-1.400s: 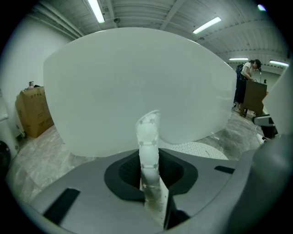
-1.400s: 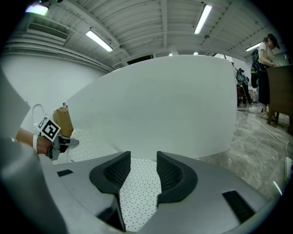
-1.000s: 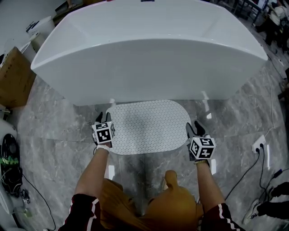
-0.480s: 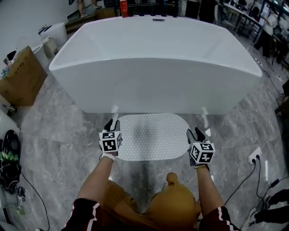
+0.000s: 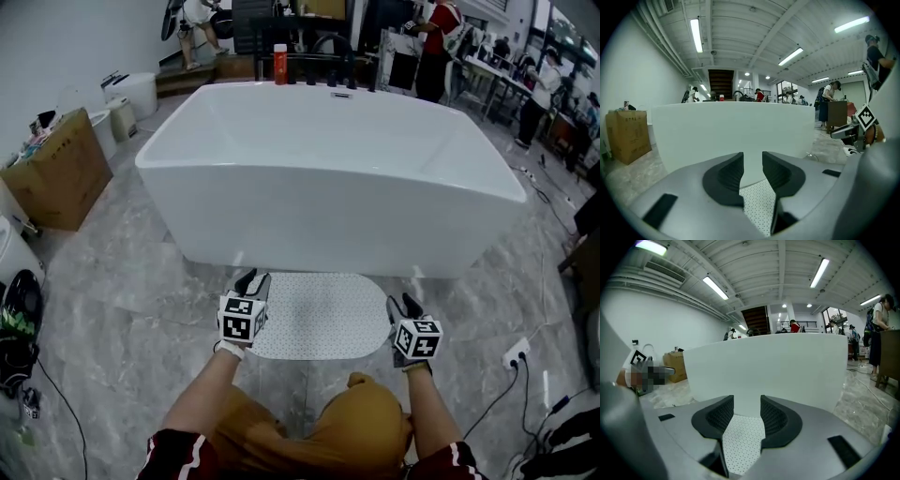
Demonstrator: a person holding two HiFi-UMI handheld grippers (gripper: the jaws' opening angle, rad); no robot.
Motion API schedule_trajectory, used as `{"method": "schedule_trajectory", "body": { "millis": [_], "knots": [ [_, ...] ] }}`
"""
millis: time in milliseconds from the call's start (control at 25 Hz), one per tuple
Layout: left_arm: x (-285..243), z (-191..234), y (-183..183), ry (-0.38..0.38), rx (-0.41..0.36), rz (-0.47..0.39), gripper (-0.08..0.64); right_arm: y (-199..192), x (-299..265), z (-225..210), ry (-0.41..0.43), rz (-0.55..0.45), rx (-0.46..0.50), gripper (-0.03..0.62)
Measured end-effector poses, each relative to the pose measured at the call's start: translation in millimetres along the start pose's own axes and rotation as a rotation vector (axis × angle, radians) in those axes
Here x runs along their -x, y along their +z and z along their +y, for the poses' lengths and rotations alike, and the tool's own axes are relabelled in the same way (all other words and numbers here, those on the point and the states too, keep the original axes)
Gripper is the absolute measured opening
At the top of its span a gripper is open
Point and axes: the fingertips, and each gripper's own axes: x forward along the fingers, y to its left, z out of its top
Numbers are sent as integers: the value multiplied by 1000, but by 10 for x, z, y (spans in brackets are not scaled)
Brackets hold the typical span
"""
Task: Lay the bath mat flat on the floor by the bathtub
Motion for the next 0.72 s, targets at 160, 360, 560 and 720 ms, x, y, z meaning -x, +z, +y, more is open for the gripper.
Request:
{"method": "schedule_trajectory", "body": {
  "millis": [160, 360, 560, 720],
  "knots": [
    [260, 9, 280, 4, 28, -52, 138, 211, 112, 120, 11, -17, 16, 201],
    [644, 83, 706, 45, 128, -157, 138, 397, 272, 161, 10, -28, 30, 201],
    [869, 39, 955, 49, 94, -162, 138, 603, 472, 142, -15, -65, 22, 201],
    [999, 21, 1053, 48, 66, -168, 140, 730, 605, 140, -30, -95, 5, 201]
  ]
}}
